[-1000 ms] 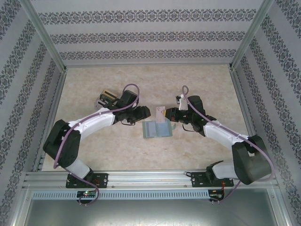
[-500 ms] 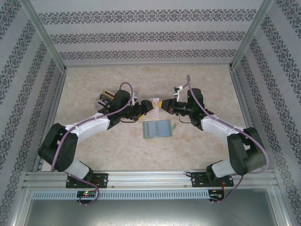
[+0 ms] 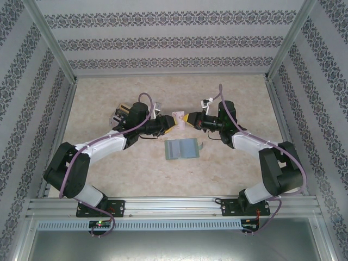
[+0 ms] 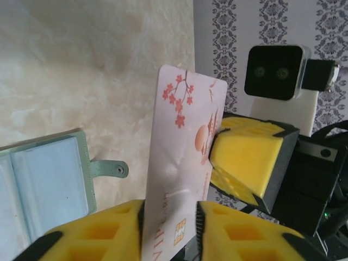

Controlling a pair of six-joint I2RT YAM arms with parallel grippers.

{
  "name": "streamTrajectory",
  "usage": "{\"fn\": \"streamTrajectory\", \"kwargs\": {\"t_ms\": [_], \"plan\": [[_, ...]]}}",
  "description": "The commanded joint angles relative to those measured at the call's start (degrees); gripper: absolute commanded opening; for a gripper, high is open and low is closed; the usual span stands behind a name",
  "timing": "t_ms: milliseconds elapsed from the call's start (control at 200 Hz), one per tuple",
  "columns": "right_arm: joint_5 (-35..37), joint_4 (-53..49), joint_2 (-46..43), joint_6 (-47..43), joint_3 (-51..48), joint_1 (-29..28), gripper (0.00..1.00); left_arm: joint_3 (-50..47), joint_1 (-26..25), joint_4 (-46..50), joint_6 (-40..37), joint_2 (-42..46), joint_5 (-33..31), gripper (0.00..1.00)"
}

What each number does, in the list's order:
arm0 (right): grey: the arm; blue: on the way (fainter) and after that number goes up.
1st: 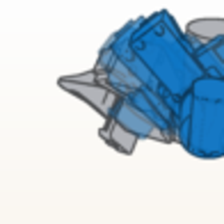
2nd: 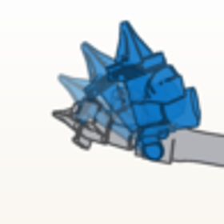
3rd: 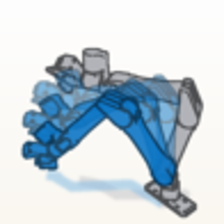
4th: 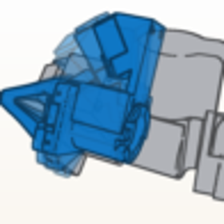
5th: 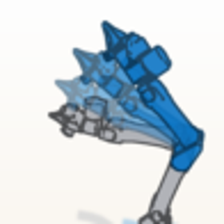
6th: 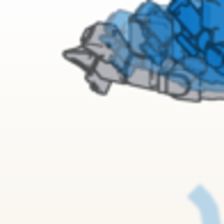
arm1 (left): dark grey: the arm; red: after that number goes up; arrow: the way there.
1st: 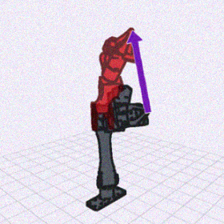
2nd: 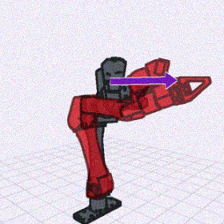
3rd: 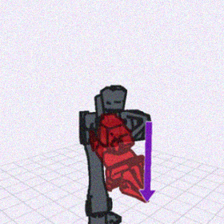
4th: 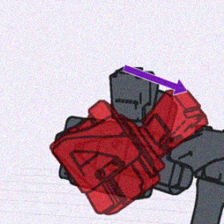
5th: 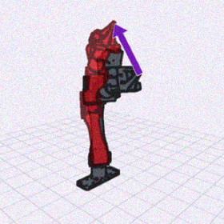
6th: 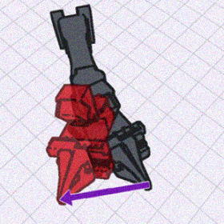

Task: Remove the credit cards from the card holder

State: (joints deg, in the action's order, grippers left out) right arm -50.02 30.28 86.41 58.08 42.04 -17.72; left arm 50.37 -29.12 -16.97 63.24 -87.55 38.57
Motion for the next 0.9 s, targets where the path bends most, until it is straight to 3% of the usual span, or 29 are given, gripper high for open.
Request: {"fn": "streamTrajectory", "kwargs": {"t_ms": [0, 135, 215, 340, 440, 629, 754, 894], "plan": [[-1.1, 1.8, 1.1, -0.4, 0.9, 0.2, 0.0, -0.1, 0.5, -4.0, 0.0, 0.2, 2.2, 0.25], [-0.8, 0.1, 1.9, -2.4, 1.0, 0.2, 0.04, -0.1, 0.6, -0.9, -1.8, 0.8, 0.8, 0.0], [-0.1, -3.3, 1.9, -4.7, 1.3, 0.3, 0.14, 0.0, 0.6, 2.9, -3.8, 1.7, -1.4, 0.0], [3.2, -10.3, 1.1, -9.0, 1.2, 0.3, 0.46, 0.5, 0.7, 11.7, -7.5, 3.5, -6.0, 0.0], [5.6, -15.4, 0.5, -12.9, 1.3, 0.2, 0.62, 1.9, 1.0, 21.9, -10.8, 6.0, -11.5, 0.0], [13.0, -23.6, -1.4, -20.8, 1.1, -1.6, 0.8, 7.6, 1.0, 47.7, -16.5, 11.4, -32.6, 0.0], [19.8, -28.9, -1.6, -25.8, 2.4, -5.0, 0.85, 11.2, 1.0, 61.6, -15.2, 13.7, -47.3, 0.0], [25.6, -32.2, -1.6, -30.5, 4.1, -9.5, 0.93, 15.3, 1.0, 71.8, -12.5, 14.0, -57.4, 0.0]]}}
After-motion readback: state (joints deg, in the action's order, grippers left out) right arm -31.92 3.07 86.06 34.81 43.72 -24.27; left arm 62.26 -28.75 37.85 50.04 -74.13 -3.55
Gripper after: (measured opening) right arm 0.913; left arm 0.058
